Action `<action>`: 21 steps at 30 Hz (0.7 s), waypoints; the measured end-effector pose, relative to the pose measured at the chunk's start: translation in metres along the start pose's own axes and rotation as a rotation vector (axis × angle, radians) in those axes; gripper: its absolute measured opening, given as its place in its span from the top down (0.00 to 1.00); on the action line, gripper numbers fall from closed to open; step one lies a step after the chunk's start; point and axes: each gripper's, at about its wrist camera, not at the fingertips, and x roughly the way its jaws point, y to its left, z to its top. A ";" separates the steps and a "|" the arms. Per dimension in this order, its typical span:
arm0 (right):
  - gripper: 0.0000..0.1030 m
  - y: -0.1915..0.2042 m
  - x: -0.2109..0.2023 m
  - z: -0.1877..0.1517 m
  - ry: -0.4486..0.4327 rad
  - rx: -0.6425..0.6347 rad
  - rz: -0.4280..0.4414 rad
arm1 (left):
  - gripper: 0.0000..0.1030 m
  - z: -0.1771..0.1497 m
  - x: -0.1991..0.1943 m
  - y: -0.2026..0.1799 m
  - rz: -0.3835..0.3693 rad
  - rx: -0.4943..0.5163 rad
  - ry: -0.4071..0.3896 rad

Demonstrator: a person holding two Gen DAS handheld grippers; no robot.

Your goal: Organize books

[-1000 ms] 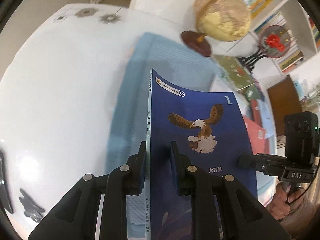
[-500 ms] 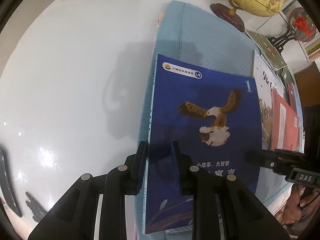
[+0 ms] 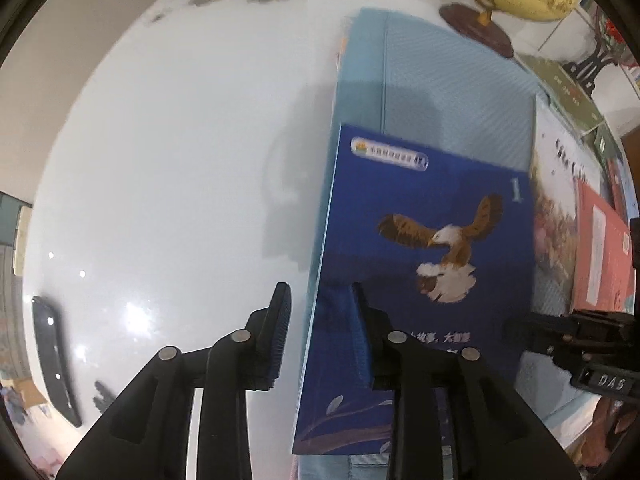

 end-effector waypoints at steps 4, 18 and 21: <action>0.18 0.004 -0.015 -0.002 -0.031 -0.011 -0.031 | 0.52 0.008 -0.014 -0.008 0.000 0.015 -0.022; 0.17 -0.112 -0.136 -0.067 -0.231 0.231 -0.131 | 0.29 0.029 -0.028 -0.163 -0.147 0.261 -0.049; 0.17 -0.148 -0.164 -0.088 -0.265 0.285 -0.175 | 0.29 0.022 -0.026 -0.214 -0.193 0.330 -0.030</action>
